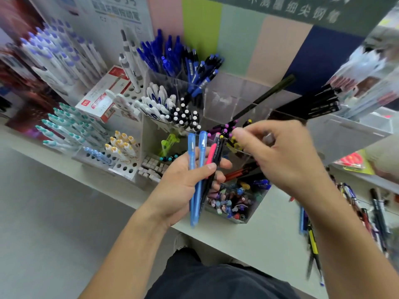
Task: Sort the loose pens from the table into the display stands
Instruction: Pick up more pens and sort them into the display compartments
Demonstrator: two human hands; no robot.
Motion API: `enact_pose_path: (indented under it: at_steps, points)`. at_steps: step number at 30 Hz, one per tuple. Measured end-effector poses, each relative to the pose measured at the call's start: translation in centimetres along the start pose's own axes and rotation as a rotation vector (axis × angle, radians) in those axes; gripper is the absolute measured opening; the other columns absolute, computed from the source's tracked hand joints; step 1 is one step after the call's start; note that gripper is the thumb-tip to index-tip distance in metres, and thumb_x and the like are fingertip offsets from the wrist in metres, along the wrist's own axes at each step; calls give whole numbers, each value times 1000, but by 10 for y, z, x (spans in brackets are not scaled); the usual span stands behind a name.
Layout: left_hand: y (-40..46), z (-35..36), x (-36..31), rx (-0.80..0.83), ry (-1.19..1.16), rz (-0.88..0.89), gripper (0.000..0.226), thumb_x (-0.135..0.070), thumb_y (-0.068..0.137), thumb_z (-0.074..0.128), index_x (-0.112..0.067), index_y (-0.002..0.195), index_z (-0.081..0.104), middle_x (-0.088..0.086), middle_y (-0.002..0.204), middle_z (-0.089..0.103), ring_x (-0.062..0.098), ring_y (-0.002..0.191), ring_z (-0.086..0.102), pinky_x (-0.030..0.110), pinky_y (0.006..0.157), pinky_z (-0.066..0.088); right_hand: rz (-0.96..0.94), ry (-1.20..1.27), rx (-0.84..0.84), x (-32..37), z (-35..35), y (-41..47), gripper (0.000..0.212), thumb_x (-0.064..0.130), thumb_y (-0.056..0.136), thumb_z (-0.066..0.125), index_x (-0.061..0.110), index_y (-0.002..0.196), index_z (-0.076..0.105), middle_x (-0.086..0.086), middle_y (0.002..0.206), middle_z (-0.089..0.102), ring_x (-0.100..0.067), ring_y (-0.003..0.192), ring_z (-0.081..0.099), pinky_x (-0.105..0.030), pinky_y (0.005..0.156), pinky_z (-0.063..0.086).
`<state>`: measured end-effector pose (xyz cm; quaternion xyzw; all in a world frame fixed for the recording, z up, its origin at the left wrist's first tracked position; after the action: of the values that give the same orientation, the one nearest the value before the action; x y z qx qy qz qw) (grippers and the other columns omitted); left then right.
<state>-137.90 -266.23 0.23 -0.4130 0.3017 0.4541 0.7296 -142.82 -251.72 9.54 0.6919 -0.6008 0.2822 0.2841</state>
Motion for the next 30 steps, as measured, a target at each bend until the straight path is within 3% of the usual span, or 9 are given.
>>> enact_pose_path:
  at_steps: [2,4,9,13,17,21,23,26,30]
  points:
    - [-3,7,-2,39,74,6,24,0,99,50,-6,119,61,10,96,73,17,73,64,27,67,55,139,314,266,-2,38,-8,24,28,94,69,6,86,76,-7,64,71,-13,57,68,-31,63,58]
    - [-7,8,-4,48,98,-2,26,-4,97,52,-5,123,60,11,94,74,17,75,69,27,68,59,226,521,305,-6,50,-8,19,14,93,71,-4,86,73,-19,66,70,-21,53,66,-38,56,58]
    - [-18,-6,-2,-32,143,-15,29,-16,96,54,-3,122,62,21,99,74,28,83,73,38,78,63,155,490,73,-10,32,0,15,18,84,80,4,82,77,-9,65,72,-11,54,58,-25,49,49]
    - [-22,-28,-6,-188,156,18,22,-16,106,45,-8,119,61,12,89,73,20,67,68,27,59,58,111,656,-201,-17,-26,8,25,24,103,56,12,82,63,-7,59,55,-16,45,37,-25,39,25]
    - [-18,-25,-11,-186,-5,20,26,-22,105,47,-10,123,61,-1,71,49,7,49,31,17,43,26,188,923,-282,-29,-44,18,24,26,108,46,18,87,56,-6,80,72,-12,60,50,-21,49,38]
    - [-10,3,-28,-143,39,57,54,-43,81,68,-8,123,63,-3,68,37,6,47,23,17,39,23,292,1185,-291,-39,-29,16,27,29,106,49,18,84,60,1,72,62,-9,63,54,-20,56,43]
    - [-4,12,-37,-174,207,93,53,-48,72,74,-14,113,70,-4,63,36,9,46,25,19,39,26,312,1191,-309,-42,-27,13,27,28,106,51,16,83,61,4,65,48,-8,59,44,-19,52,38]
    - [4,26,-44,-189,375,145,13,-34,88,72,-23,95,75,-8,53,34,10,44,26,24,42,26,307,1146,-338,-46,-30,6,26,26,106,51,14,85,60,5,60,34,-8,53,31,-19,46,30]
    - [10,30,-42,-231,353,169,10,-30,94,69,-21,94,72,-3,57,36,10,45,24,25,43,23,153,883,-615,-58,-91,-12,18,28,101,61,18,86,64,3,61,46,-9,48,32,-26,44,29]
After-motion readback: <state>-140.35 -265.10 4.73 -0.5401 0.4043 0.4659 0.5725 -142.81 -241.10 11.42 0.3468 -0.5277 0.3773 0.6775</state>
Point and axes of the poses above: each hand's wrist, its own y-axis towards the middle knuckle, its own z-axis out of the palm, x = y × z, the point moved 10 cm from there along y, towards the middle knuckle
